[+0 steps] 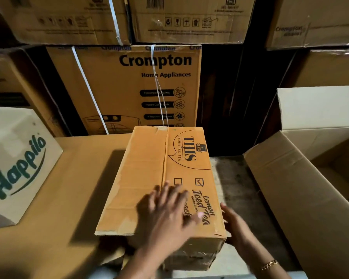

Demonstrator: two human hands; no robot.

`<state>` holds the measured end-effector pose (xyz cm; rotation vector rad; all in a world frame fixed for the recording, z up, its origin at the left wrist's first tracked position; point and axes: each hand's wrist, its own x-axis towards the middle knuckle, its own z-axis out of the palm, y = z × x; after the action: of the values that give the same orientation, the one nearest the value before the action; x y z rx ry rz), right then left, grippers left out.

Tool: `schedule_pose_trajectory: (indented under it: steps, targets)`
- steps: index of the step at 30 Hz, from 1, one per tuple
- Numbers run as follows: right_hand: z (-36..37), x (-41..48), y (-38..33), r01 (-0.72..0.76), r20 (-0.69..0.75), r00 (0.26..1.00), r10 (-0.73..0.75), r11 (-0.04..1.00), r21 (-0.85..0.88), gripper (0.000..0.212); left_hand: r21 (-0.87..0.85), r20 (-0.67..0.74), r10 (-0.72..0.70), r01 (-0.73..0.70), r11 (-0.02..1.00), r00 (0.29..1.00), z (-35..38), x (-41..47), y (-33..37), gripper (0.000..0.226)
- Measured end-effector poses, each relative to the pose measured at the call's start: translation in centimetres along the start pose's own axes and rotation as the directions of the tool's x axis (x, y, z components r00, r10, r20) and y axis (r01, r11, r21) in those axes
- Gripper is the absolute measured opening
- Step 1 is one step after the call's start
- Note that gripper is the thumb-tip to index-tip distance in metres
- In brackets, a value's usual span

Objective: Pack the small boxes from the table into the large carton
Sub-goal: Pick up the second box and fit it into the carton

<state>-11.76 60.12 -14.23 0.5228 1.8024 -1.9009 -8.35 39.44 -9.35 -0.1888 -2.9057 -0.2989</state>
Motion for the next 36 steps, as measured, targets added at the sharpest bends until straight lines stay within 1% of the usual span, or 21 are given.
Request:
schedule_pose_trajectory:
  steps: [2,4,5,7,8,9,10,11,13,14,16,17,19,21,22,25,27,29,31,34,36]
  targets:
    - [0.7,-0.2,-1.4,0.088,-0.064,0.994,-0.092,0.994,-0.069,0.036,-0.082,-0.119,-0.200,0.191,0.978,0.973,-1.1,-0.6,-6.0,0.073]
    - [1.4,-0.8,-2.6,0.135,-0.087,0.985,-0.146,0.984,-0.120,0.036,-0.336,-0.205,-0.465,0.385,0.860,0.861,-2.0,-2.0,-10.5,0.084]
    - [1.6,-0.7,-2.8,0.145,-0.088,0.983,-0.158,0.979,-0.144,0.044,-0.552,-0.156,-0.608,0.442,0.707,0.779,-1.9,-2.8,-12.1,0.092]
    - [1.2,0.5,-2.4,0.156,-0.107,0.978,-0.178,0.970,-0.184,0.073,-0.890,0.123,-0.802,0.423,0.171,0.584,-2.1,-4.2,-13.0,0.100]
    - [0.6,1.5,-1.8,0.153,-0.108,0.978,-0.177,0.968,-0.197,0.087,-0.922,0.300,-0.788,0.376,-0.094,0.538,-1.7,-4.6,-12.6,0.103]
    - [0.8,1.6,-1.6,0.147,-0.115,0.978,-0.174,0.966,-0.212,0.094,-0.893,0.438,-0.730,0.346,-0.287,0.525,-1.3,-5.2,-12.0,0.105]
    - [1.3,1.5,-1.6,0.160,-0.113,0.976,-0.188,0.962,-0.223,0.091,-0.852,0.524,-0.662,0.329,-0.408,0.536,-0.6,-5.7,-11.4,0.110]
    - [2.2,0.6,-1.8,0.173,-0.114,0.973,-0.201,0.960,-0.219,0.075,-0.825,0.562,-0.603,0.332,-0.458,0.566,0.0,-6.0,-10.6,0.116]
    - [4.1,-1.6,-2.7,0.173,-0.166,0.964,-0.209,0.962,-0.210,0.029,-0.836,0.549,-0.580,0.372,-0.404,0.602,0.5,-6.1,-8.8,0.135]
    - [4.4,-1.7,-2.7,0.168,-0.188,0.961,-0.203,0.969,-0.183,0.023,-0.840,0.542,-0.557,0.412,-0.352,0.629,0.2,-5.8,-8.1,0.131]
    - [5.1,-2.4,-2.7,0.161,-0.190,0.962,-0.196,0.969,-0.185,0.030,-0.825,0.564,-0.458,0.484,-0.291,0.687,-0.3,-5.0,-7.2,0.093]
    - [5.4,-2.5,-2.7,0.165,-0.175,0.963,-0.204,0.963,-0.214,0.041,-0.810,0.587,-0.384,0.530,-0.253,0.713,-0.2,-4.8,-6.7,0.083]
    - [5.6,-2.0,-2.2,0.178,-0.159,0.959,-0.232,0.938,-0.297,0.066,-0.768,0.636,-0.188,0.636,-0.068,0.748,-0.8,-4.4,-5.0,0.082]
    - [5.4,-1.7,-1.7,0.201,-0.174,0.946,-0.272,0.917,-0.345,0.076,-0.732,0.668,-0.075,0.671,0.114,0.741,-1.4,-4.5,-3.7,0.079]
    - [5.4,-1.7,-1.7,0.199,-0.187,0.944,-0.272,0.921,-0.335,0.077,-0.721,0.676,-0.055,0.675,0.157,0.735,-1.7,-4.5,-3.4,0.075]
    - [5.0,-1.9,-1.4,0.210,-0.193,0.946,-0.259,0.947,-0.244,0.076,-0.771,0.626,-0.018,0.622,0.138,0.780,-2.2,-3.8,-3.2,0.060]
    - [4.8,-2.4,-1.5,0.226,-0.167,0.951,-0.262,0.952,-0.208,0.067,-0.817,0.566,0.006,0.560,0.140,0.824,-2.6,-3.0,-3.0,0.064]
    - [4.5,-2.6,-1.7,0.220,-0.162,0.955,-0.247,0.960,-0.171,0.052,-0.830,0.532,0.012,0.519,0.204,0.847,-3.2,-2.3,-2.6,0.054]
    - [3.7,-3.0,-1.6,0.222,-0.157,0.958,-0.239,0.968,-0.116,0.051,-0.818,0.532,0.007,0.512,0.261,0.847,-3.3,-1.4,-1.8,0.054]
    - [1.8,-3.5,-0.5,0.218,-0.134,0.967,-0.218,0.976,-0.014,0.085,-0.741,0.551,-0.037,0.509,0.439,0.834,-3.9,-0.8,0.7,0.059]
    - [0.1,-3.6,1.0,0.137,-0.107,0.986,-0.124,0.983,0.120,0.081,-0.612,0.577,-0.046,0.469,0.637,0.815,-4.4,-0.8,3.2,0.065]
